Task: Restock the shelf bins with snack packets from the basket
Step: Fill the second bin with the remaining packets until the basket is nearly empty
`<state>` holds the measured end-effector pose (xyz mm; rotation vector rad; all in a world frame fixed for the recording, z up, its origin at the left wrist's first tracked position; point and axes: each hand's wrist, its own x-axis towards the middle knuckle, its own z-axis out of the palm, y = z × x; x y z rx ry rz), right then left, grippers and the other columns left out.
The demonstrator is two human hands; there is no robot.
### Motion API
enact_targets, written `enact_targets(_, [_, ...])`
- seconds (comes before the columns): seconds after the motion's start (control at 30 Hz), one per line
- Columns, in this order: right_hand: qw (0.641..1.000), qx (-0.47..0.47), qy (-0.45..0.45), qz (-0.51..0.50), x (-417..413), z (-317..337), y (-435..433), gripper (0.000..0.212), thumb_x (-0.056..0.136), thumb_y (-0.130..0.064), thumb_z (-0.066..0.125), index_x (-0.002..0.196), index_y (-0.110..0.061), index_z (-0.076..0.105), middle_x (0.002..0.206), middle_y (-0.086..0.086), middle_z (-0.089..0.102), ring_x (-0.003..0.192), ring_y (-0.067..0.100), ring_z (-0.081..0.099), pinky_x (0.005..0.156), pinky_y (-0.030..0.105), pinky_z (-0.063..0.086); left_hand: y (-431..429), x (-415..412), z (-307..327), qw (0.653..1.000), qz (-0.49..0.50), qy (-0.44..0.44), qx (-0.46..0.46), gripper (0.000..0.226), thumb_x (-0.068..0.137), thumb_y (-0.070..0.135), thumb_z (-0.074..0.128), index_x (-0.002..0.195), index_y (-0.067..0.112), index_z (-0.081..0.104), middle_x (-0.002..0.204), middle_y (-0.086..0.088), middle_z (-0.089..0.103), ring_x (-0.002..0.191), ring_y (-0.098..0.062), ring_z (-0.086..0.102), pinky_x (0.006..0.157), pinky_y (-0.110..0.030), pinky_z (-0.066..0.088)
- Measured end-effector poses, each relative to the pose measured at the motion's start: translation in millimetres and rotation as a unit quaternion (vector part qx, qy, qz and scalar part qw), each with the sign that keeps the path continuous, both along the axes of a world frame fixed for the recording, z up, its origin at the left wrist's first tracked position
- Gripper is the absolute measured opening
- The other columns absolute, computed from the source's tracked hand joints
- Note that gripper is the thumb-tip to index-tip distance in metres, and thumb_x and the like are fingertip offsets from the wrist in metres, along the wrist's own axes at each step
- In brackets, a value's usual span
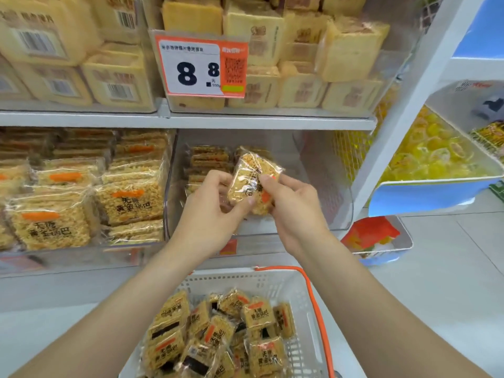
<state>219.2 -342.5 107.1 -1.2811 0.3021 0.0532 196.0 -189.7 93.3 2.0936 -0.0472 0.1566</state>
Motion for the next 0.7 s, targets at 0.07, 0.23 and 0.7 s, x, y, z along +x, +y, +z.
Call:
enact_targets(0.07, [0.996,-0.081,0.001,0.028,-2.7,-3.5,3.0,0.023,0.098,-0.019,0.069,0.118,-0.007,0.071,0.101,0.003,0.077,0.087,0.018,0.07,0.078,0.034,0.057,-2.0,-2.8,4.0,1.0,0.007,-0.015,0.024,0.04,0.085,0.044,0.084,0.113,0.03,0.059,0.092,0.017,0.07,0.08,0.004,0.066,0.068,-0.016,0.051])
enact_targets(0.23, [0.949,-0.271,-0.142,0.076,-15.8,10.9,2.1,0.036,0.095,-0.009,0.069,0.129,-0.02,0.067,0.111,-0.002,0.075,0.103,0.012,0.071,0.086,0.036,0.061,-0.6,-21.2,10.3,0.996,-0.012,-0.044,0.079,0.043,0.081,0.047,0.086,0.114,0.037,0.062,0.096,0.024,0.067,0.089,0.003,0.064,0.072,-0.016,0.048])
enact_targets(0.7, [0.684,-0.697,-0.141,0.165,4.0,-15.5,-34.0,0.039,0.093,-0.022,0.074,0.13,-0.032,0.068,0.125,0.012,0.056,0.117,0.039,0.052,0.102,0.047,0.049,10.0,-30.8,-15.7,0.866,-0.126,0.087,0.476,0.085,0.099,0.056,0.054,0.161,0.01,0.02,0.172,-0.016,0.011,0.158,-0.038,0.012,0.127,-0.054,0.02])
